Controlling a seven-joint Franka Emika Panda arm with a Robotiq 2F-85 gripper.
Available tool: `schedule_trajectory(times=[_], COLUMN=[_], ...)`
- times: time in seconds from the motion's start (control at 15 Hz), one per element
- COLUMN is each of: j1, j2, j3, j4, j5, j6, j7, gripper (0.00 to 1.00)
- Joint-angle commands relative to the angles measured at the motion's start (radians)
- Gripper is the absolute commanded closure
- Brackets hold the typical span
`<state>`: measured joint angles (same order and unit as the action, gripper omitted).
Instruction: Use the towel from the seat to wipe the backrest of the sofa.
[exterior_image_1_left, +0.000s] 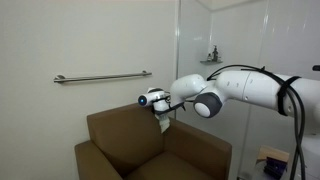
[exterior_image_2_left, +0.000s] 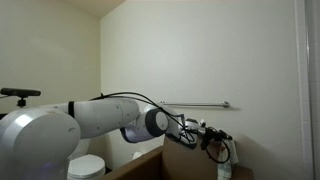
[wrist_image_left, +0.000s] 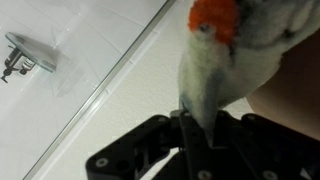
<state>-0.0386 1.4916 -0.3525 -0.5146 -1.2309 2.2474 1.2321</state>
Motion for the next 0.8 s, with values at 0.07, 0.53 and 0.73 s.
schedule_trajectory(times=[0.07, 0.53, 0.73], j1=[-0.009, 0.117, 0.203], j2=[0.000, -0.001, 0.001], j3=[0.040, 0.160, 0.194], j4=[0.057, 0.029, -0.001], j5=[0.023, 0.140, 0.203], j6=[0.090, 0.197, 0.211], j7=[-0.097, -0.224, -0.256], gripper=[0.94, 0.94, 0.94])
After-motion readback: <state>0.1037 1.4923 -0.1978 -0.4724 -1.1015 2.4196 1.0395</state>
